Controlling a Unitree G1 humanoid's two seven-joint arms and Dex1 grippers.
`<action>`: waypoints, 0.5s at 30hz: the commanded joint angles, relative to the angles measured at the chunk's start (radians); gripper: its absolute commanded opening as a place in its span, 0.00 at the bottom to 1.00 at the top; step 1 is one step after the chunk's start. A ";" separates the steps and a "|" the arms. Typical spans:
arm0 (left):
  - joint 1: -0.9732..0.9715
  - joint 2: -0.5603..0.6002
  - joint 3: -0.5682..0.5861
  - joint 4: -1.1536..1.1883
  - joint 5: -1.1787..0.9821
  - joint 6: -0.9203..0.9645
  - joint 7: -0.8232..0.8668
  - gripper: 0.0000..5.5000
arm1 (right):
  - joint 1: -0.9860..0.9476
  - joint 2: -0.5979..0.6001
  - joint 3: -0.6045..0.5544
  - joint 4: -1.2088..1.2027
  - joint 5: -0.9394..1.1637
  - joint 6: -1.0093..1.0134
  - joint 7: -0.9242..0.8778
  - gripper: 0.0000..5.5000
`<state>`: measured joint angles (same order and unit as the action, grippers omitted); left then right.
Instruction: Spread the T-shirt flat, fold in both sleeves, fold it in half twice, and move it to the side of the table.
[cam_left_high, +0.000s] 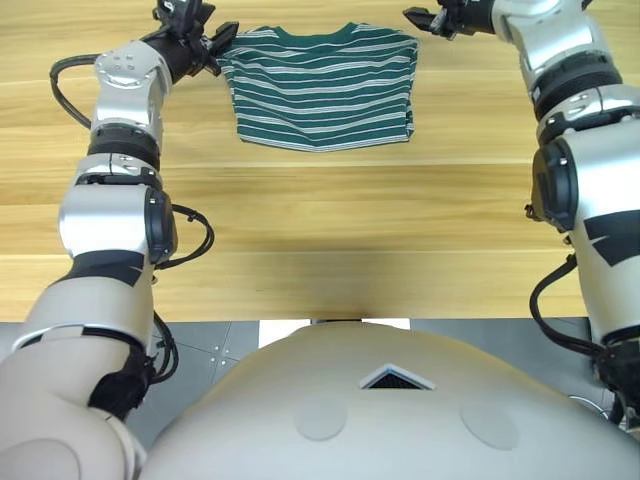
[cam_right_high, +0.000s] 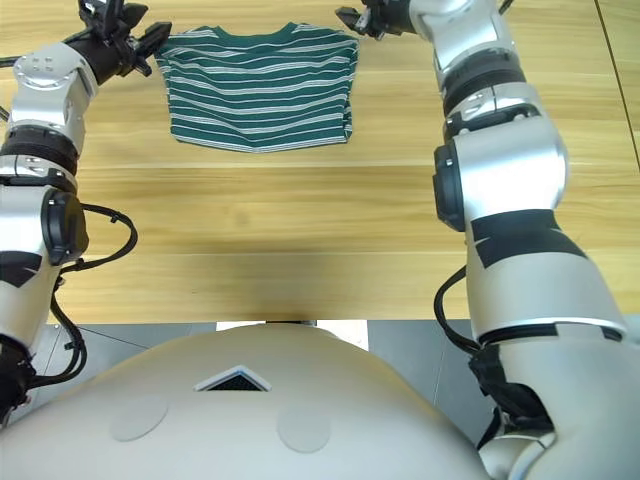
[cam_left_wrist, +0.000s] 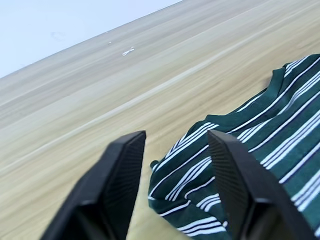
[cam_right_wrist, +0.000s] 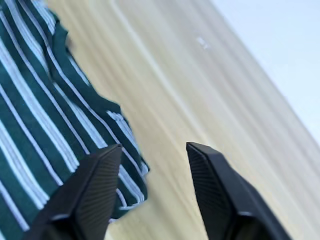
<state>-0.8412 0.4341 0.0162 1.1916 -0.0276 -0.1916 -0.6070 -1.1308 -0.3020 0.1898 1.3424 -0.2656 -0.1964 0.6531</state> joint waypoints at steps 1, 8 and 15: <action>-0.004 0.016 0.059 -0.019 -0.015 -0.063 0.109 0.51 | 0.040 0.045 -0.052 -0.027 0.048 -0.059 -0.020 0.50; 0.330 -0.096 0.174 -0.562 -0.157 -0.141 0.238 0.55 | 0.234 0.322 -0.198 -0.121 0.216 -0.062 -0.289 0.50; 0.704 -0.245 0.191 -1.032 -0.254 0.025 0.367 0.55 | 0.359 0.578 -0.145 -0.127 0.180 -0.027 -0.605 0.50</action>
<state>-0.1784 0.2093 0.2104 0.2383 -0.2647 -0.2175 -0.2612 -0.8144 0.1232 0.0115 1.2013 -0.0532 -0.2551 0.1013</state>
